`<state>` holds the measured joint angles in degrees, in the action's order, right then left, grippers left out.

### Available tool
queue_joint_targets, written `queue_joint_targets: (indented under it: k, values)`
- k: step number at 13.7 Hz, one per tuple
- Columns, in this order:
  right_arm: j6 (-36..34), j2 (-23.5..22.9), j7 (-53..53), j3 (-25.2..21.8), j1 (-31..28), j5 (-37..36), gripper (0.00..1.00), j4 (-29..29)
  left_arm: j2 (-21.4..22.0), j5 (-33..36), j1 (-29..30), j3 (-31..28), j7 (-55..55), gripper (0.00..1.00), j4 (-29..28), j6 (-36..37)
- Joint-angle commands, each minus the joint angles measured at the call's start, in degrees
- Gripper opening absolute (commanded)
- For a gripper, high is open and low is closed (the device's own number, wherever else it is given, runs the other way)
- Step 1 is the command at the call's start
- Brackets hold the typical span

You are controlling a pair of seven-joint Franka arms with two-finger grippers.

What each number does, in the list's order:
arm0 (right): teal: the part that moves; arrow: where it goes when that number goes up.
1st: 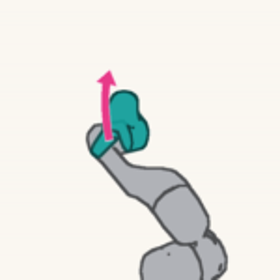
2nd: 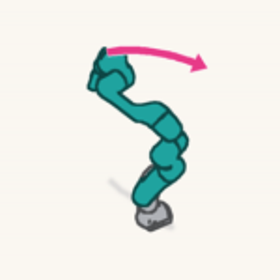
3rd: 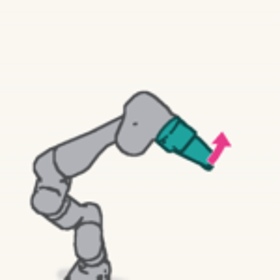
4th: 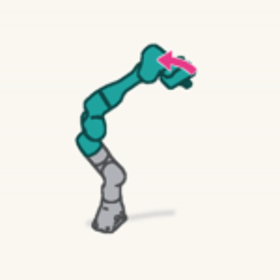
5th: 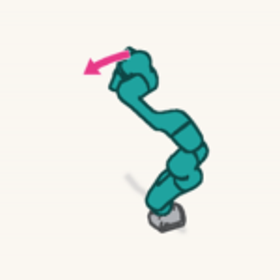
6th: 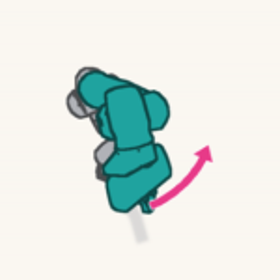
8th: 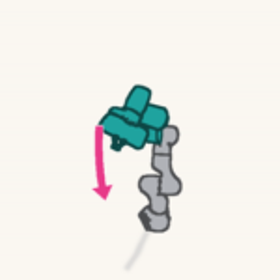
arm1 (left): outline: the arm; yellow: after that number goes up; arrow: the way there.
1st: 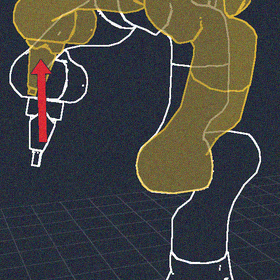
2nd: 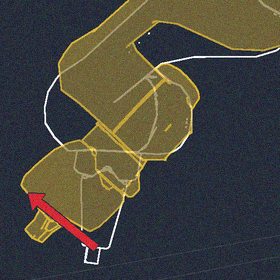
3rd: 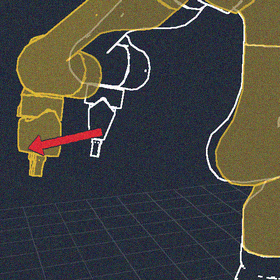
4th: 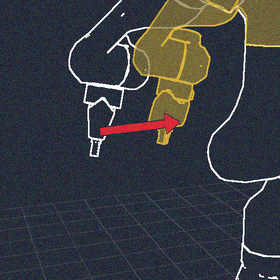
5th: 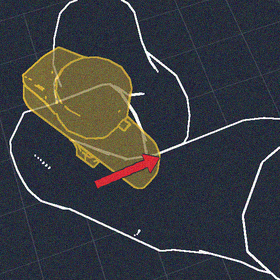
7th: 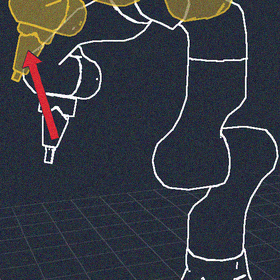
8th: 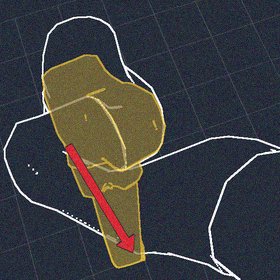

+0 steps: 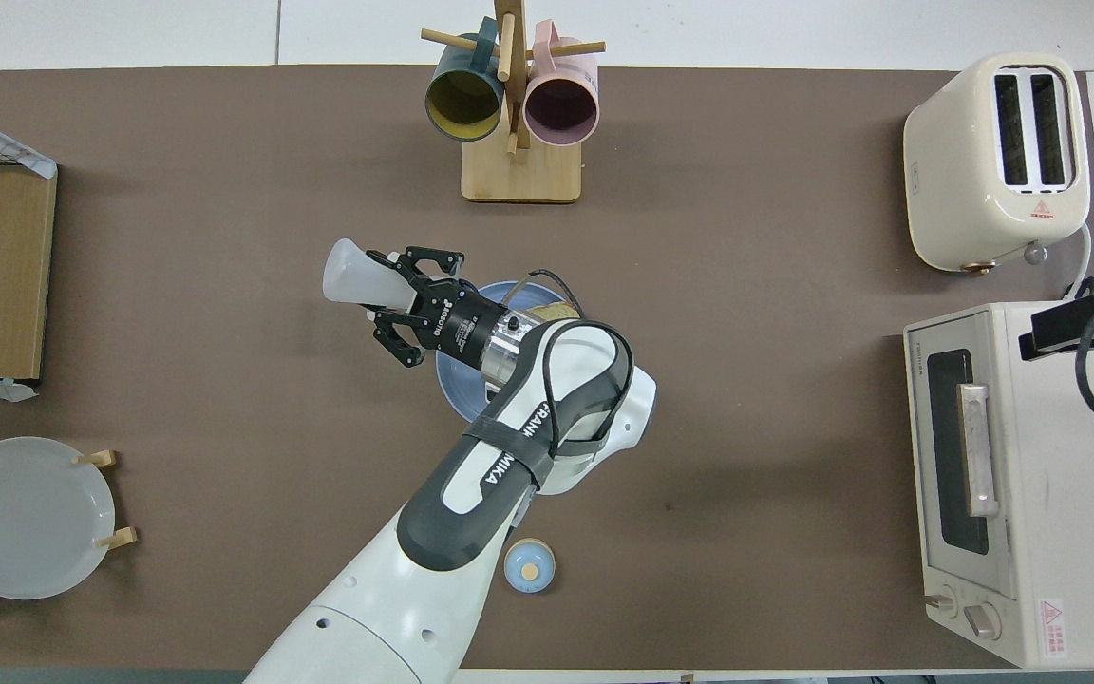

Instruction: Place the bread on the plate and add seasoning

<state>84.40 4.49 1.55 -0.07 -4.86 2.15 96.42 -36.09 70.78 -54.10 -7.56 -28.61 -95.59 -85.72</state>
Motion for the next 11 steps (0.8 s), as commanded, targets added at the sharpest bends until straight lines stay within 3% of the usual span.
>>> queue_joint_targets:
  k: [1,8,11]
  values:
    - [0.33,0.35,1.53,0.08,-0.24,-0.39,1.0,0.09,0.32,0.33,-1.18,0.17,-0.21,0.0,0.05,-0.15]
    - [0.33,0.35,1.44,0.16,-0.15,-0.39,1.0,0.09,0.41,-3.63,-7.77,0.26,-0.3,0.0,2.69,1.96]
    - [0.41,0.35,1.44,0.16,-0.15,-0.39,1.0,0.09,0.32,-2.93,-5.68,0.17,-0.04,0.0,2.16,0.99]
